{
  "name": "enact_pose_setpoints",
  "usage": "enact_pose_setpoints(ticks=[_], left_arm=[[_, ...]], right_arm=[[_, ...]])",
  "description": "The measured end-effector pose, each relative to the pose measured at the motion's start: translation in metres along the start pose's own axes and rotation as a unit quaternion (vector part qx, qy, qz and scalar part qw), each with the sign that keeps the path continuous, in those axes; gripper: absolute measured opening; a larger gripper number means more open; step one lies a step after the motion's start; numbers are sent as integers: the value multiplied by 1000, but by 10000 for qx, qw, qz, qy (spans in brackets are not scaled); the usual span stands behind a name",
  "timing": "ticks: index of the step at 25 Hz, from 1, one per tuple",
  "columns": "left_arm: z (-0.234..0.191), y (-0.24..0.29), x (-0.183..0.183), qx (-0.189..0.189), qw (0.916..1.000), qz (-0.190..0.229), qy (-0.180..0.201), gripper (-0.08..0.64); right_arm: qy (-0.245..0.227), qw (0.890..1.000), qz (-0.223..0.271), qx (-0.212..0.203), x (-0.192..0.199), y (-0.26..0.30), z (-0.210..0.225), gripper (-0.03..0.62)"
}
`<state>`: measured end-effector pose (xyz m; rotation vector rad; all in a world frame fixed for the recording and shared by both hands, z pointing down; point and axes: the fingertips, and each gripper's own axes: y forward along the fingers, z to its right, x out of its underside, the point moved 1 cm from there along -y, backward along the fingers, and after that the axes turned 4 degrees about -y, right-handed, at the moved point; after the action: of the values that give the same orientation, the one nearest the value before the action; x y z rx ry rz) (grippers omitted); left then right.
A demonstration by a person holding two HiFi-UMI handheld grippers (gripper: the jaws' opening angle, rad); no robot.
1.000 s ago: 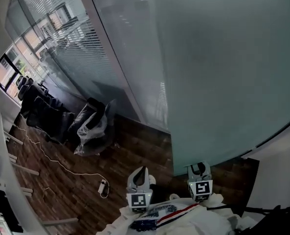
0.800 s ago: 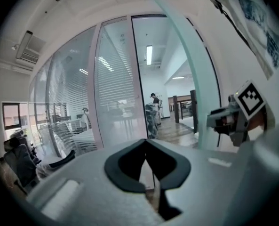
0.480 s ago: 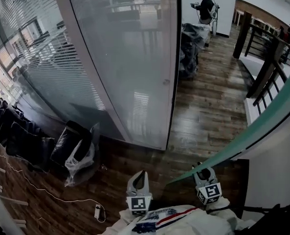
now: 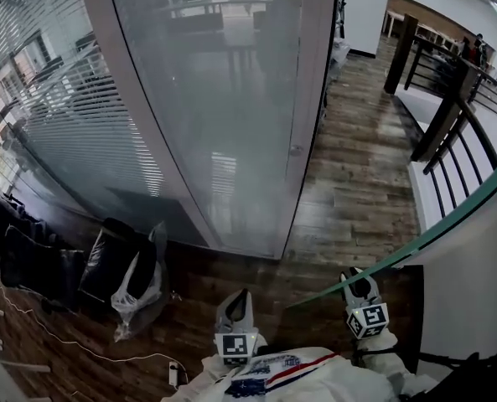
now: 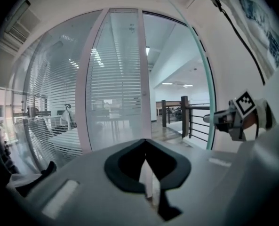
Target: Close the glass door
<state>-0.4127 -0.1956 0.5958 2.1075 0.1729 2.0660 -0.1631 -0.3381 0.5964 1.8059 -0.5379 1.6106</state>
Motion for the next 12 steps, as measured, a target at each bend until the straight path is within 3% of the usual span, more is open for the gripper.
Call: enact_pose_setpoints(ticks=[7, 12], left_arm=[[-34, 20, -7, 299, 9992, -29, 248, 3], [-31, 40, -7, 663, 9973, -127, 280, 3]], right_arm=[[10, 9995, 217, 218, -10, 41, 6, 122], [1, 9991, 206, 368, -14, 76, 9, 121]])
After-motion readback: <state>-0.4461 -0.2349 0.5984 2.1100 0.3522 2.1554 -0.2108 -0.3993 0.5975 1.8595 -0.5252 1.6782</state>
